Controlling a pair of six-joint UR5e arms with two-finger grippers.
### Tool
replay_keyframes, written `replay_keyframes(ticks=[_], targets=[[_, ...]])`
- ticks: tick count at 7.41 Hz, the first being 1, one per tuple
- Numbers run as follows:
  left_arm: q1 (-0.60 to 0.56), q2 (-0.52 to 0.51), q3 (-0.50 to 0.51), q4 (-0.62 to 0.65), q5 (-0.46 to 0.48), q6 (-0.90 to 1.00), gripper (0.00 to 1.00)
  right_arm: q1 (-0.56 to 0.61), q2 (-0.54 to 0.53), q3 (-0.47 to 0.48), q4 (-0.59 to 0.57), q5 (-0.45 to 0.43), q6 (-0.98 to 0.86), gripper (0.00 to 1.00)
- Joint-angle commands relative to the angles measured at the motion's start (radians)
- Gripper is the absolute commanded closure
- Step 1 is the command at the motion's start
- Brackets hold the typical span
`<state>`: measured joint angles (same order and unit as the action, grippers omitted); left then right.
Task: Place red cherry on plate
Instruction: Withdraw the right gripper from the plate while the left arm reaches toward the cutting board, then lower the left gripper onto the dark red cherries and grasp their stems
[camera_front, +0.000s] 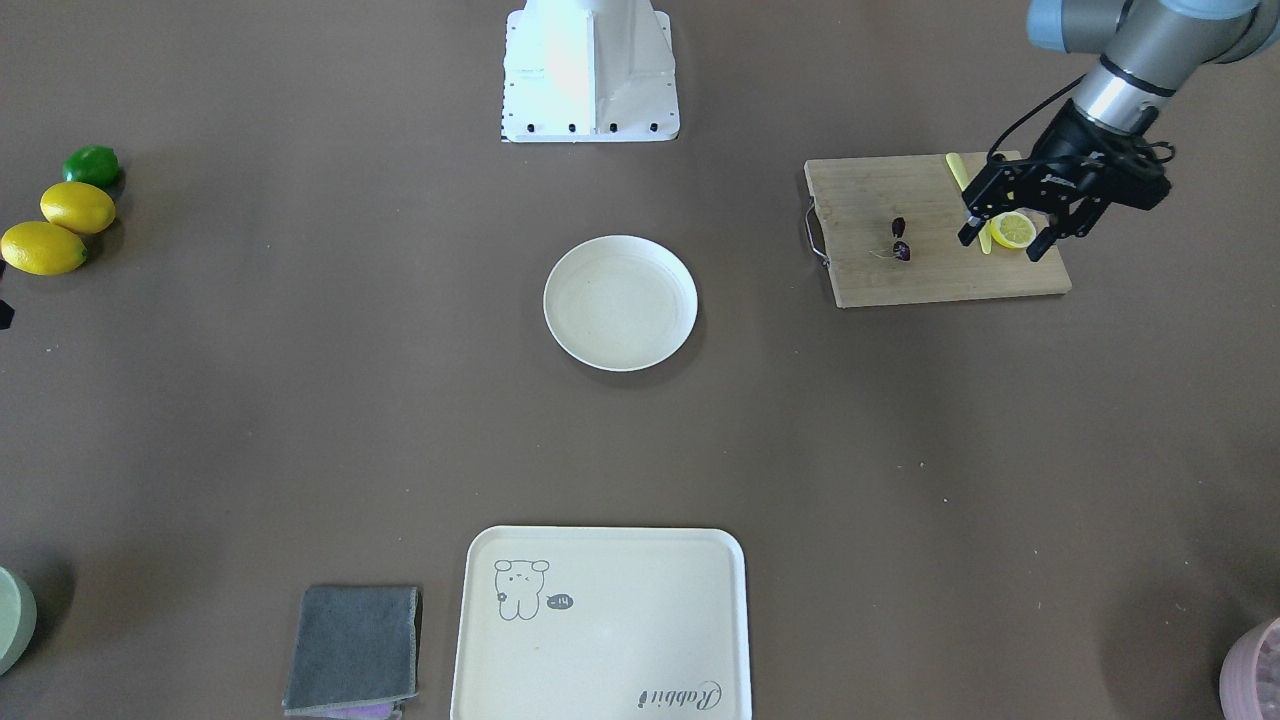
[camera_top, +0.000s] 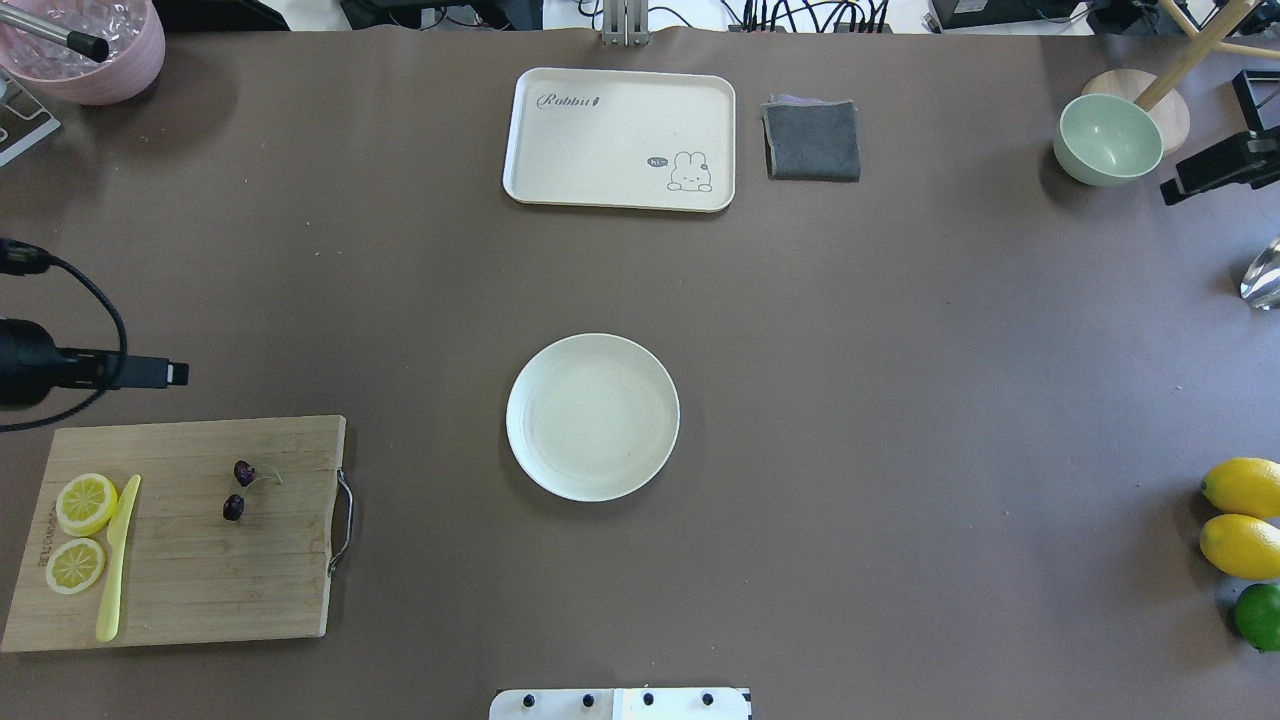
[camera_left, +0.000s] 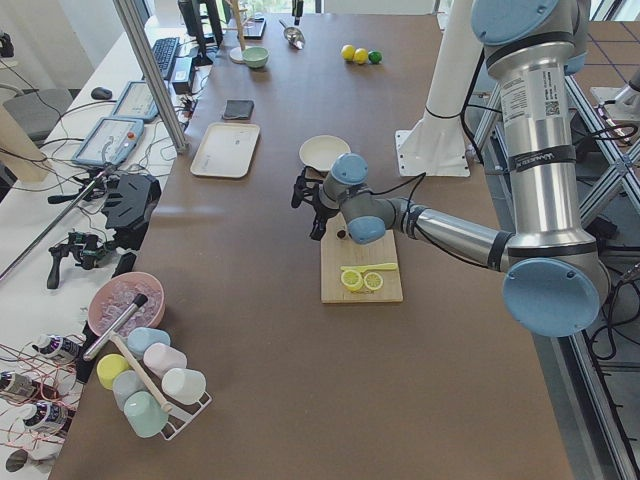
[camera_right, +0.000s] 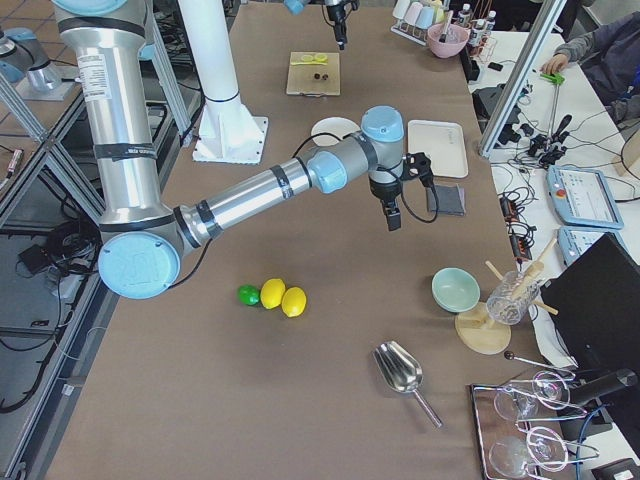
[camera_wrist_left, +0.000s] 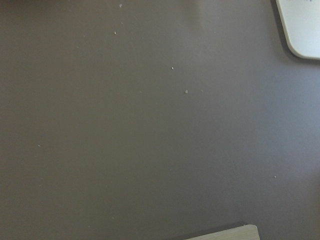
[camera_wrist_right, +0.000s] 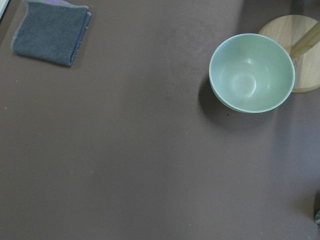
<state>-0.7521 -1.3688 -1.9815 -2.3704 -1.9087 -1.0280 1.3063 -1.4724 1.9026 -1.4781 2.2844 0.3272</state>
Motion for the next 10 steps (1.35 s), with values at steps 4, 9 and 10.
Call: replay_keyframes(ticks=[4, 9, 10], targets=[[0.331, 0.028, -0.002, 0.003, 0.249, -0.032, 0.28, 0.045, -0.052, -0.017, 0.007, 0.013, -0.048, 0.0], [0.359, 0.065, -0.003, 0.003, 0.266, -0.032, 1.0, 0.045, -0.054, -0.019, 0.007, 0.007, -0.048, 0.0], [0.358, 0.066, -0.022, 0.003, 0.266, -0.033, 1.0, 0.059, -0.069, -0.026, 0.007, 0.01, -0.048, 0.0]])
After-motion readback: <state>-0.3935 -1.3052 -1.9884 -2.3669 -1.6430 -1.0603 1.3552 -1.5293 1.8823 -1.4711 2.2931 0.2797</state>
